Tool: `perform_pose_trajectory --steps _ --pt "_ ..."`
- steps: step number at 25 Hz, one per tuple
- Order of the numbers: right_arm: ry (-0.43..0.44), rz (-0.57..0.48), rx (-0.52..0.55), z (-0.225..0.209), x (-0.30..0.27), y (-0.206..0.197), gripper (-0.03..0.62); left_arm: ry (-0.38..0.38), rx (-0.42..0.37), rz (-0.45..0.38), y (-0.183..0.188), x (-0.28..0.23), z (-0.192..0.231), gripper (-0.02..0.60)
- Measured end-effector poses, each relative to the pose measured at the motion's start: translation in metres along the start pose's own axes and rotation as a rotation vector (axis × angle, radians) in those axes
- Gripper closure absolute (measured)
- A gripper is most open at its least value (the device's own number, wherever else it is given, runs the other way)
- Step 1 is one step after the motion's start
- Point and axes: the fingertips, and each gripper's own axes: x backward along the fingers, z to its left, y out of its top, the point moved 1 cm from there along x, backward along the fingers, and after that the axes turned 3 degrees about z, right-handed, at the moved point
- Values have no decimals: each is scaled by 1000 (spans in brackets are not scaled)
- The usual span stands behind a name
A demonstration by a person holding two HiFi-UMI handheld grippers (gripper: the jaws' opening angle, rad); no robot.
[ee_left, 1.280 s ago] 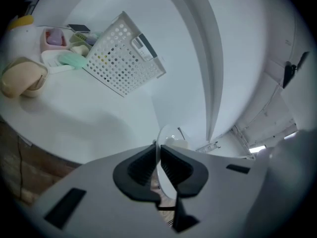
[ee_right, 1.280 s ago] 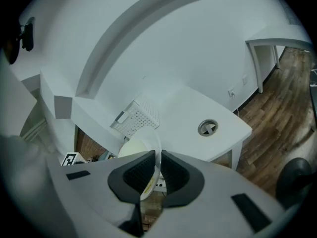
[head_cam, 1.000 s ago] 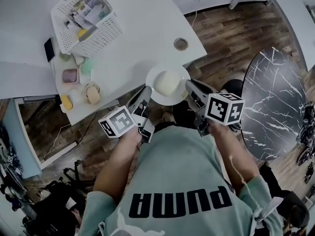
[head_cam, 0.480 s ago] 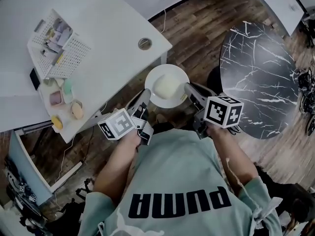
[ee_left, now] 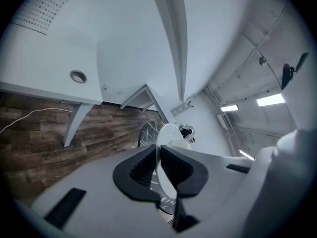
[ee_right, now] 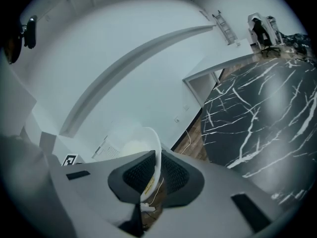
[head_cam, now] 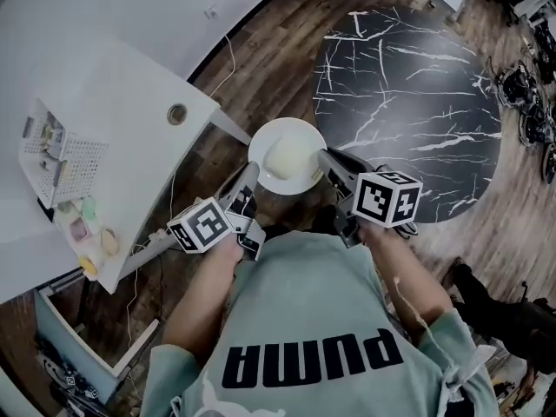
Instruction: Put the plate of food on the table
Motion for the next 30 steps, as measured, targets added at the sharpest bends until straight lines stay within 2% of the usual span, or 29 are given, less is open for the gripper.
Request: perform_pose_trajectory --steps 16,24,30 --pt "-201 -213 -236 -187 148 29 551 -108 -147 365 -105 -198 -105 548" --pt "-306 -262 -356 -277 192 17 551 -124 -230 549 -166 -284 -120 548" --pt "-390 -264 -433 -338 209 -1 551 -124 -288 637 -209 -338 -127 547"
